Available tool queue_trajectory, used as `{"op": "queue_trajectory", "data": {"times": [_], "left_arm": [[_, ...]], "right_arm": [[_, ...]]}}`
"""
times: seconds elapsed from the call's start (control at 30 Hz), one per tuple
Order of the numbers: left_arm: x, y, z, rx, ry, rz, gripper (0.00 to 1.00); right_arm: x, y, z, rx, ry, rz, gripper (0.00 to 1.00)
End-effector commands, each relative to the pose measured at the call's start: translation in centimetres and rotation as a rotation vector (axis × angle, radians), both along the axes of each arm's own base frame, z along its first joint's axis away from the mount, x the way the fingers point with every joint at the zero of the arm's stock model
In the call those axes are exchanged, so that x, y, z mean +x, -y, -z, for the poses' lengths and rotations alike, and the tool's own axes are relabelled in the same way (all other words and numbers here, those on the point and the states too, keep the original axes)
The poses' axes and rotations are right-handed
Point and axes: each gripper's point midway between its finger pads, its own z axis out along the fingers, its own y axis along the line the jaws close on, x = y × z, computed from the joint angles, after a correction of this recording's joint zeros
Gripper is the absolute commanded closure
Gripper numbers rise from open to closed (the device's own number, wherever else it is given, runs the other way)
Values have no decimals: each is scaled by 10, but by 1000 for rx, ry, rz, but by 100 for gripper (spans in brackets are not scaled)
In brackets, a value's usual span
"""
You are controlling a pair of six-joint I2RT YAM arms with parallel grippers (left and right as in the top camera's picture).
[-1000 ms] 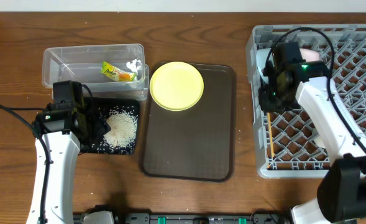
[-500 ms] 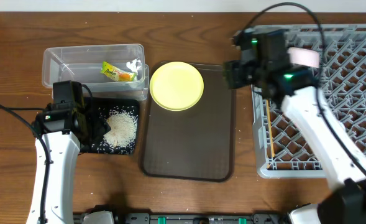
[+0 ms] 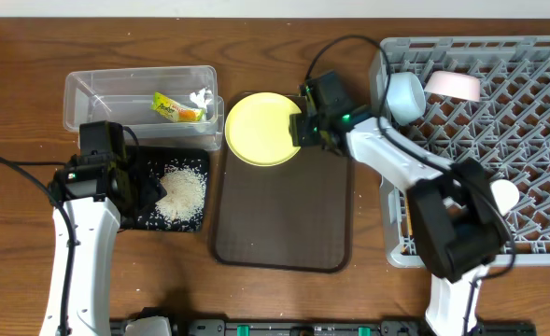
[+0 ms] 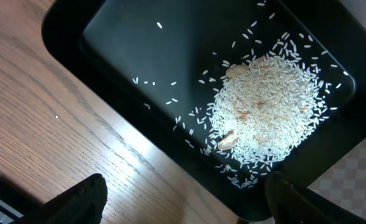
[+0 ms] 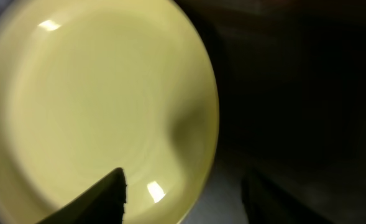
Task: Sort waste into correct bins and load items into the dishwasher rack
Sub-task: 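Reach right gripper to yellow plate edge and grasp it, then lift yellow plate with right gripper and carry it over dish rack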
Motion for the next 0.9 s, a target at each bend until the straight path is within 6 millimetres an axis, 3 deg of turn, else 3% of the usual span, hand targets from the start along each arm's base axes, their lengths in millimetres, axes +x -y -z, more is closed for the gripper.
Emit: {"op": "queue_trajectory", "data": {"times": [0.0, 0.2, 0.27, 0.4, 0.5, 0.63, 0.67, 0.87], "left_arm": [[0, -2, -3, 4, 7, -11, 16], [0, -2, -3, 4, 7, -11, 16], [0, -2, -3, 4, 7, -11, 16], [0, -2, -3, 4, 7, -11, 16], [0, -2, -3, 4, 7, -12, 16], [0, -2, -3, 4, 7, -12, 16], [0, -2, -3, 4, 7, -12, 16], [0, -2, -3, 4, 8, -12, 16]], "right_arm": [[-3, -2, 17, -23, -31, 72, 55], [-8, 12, 20, -76, -55, 96, 93], [-7, 18, 15, -93, -50, 110, 99], [-1, 34, -9, -117, -4, 99, 99], [3, 49, -45, -132, 60, 69, 99], [5, 84, -104, -176, 169, 95, 99], [5, 99, -126, -202, 215, 107, 99], [-7, 184, -215, -373, 405, 232, 99]]}}
